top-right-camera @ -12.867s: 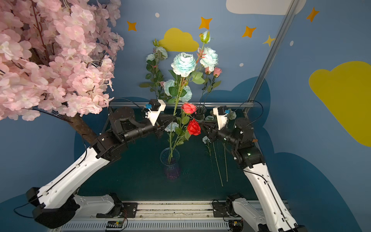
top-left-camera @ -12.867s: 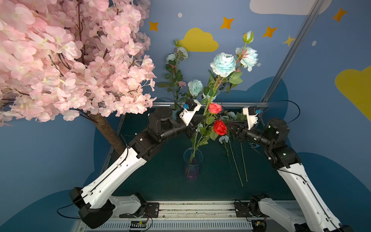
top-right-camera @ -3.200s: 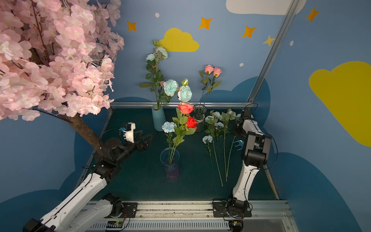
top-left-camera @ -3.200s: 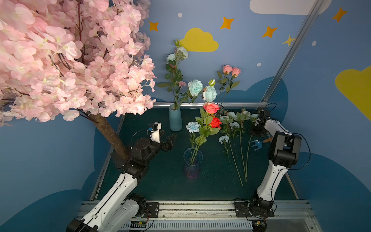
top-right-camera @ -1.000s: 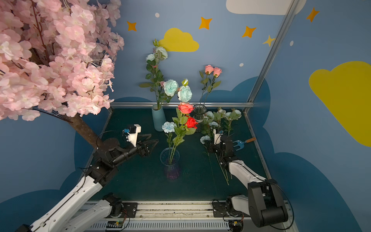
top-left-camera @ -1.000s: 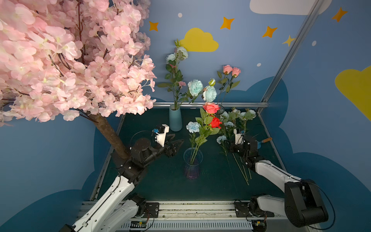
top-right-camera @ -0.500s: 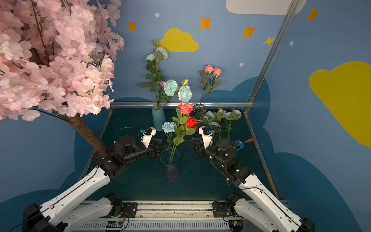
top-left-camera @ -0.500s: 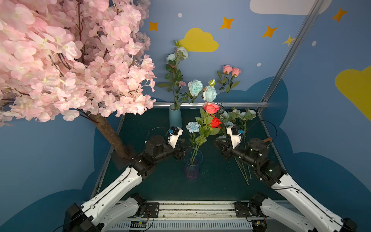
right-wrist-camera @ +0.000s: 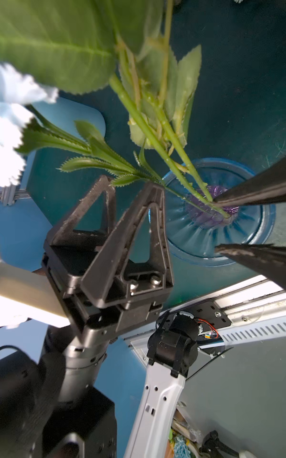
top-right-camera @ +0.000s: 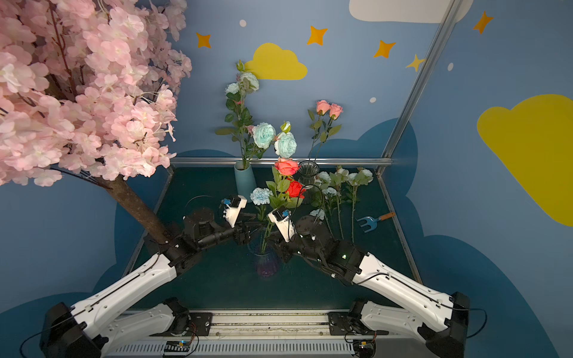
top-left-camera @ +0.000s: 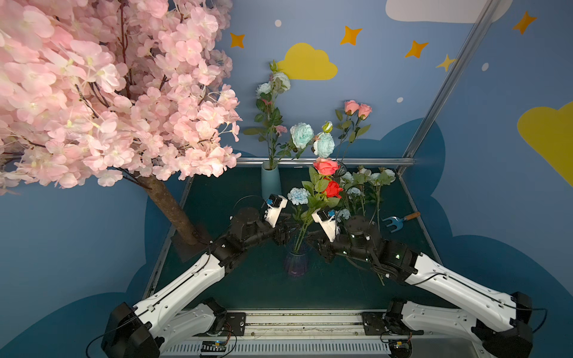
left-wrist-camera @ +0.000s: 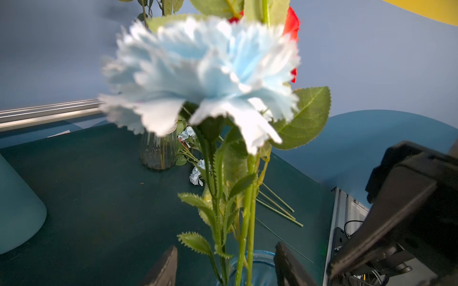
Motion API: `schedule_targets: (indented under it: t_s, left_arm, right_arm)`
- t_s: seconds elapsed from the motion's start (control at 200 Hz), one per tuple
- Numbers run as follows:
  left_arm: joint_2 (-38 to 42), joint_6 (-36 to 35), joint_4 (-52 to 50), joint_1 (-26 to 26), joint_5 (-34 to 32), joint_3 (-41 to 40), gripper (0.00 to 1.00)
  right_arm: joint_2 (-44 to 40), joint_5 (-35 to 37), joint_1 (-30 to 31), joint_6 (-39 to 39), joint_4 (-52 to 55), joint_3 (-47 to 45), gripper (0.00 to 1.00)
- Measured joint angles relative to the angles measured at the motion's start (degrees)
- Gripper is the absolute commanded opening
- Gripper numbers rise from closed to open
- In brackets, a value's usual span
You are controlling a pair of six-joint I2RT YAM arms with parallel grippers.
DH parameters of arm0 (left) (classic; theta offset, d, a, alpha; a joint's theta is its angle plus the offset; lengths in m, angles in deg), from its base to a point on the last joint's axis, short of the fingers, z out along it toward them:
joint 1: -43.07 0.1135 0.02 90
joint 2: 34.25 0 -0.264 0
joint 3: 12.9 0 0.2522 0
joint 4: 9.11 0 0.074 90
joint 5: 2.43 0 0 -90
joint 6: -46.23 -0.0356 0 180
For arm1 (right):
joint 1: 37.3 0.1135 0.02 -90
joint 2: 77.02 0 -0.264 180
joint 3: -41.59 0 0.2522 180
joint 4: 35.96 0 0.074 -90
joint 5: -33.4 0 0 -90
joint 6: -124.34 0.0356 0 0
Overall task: Pick out blue flowers from the vase
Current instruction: Pick up the flower from the vase.
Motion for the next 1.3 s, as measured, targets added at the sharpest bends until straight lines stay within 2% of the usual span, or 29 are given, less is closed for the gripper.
schedule_targets:
  t_s: [0.105, 0.28, 0.506, 0.686, 0.931, 1.131, 1.301]
  left_arm:
    - [-1.66, 0.17, 0.66, 0.00, 0.35, 0.07, 0.53]
    - [-2.93, 0.70, 1.09, 0.00, 0.46, 0.11, 0.31]
    - [-1.53, 1.27, 3.06, 0.00, 1.22, 0.11, 0.23]
    - [2.89, 1.51, 4.59, 0.00, 1.44, -0.76, 0.18]
    - [6.05, 1.44, 5.57, 0.00, 0.59, -2.38, 0.18]
    - [5.60, 1.07, 5.46, 0.00, 0.15, -2.54, 0.38]
    - [4.24, 0.76, 4.96, 0.00, -0.76, -2.60, 0.42]
  right_arm:
    - [0.22, 0.48, 0.26, 0.02, 0.48, 0.00, 0.26]
    - [0.26, 1.01, 0.55, 0.02, 0.94, 0.39, 0.25]
    - [1.64, 1.25, 0.55, 0.02, 1.64, 1.33, 0.25]
    - [3.50, 1.66, 0.55, 0.04, 2.62, 2.80, 0.25]
    - [6.64, 3.37, 0.44, 0.28, 3.13, 4.59, 0.28]
    - [9.25, 3.93, -0.02, 1.14, 4.11, 5.90, 0.33]
    - [12.44, 4.20, -0.11, 1.79, 5.25, 8.04, 0.35]
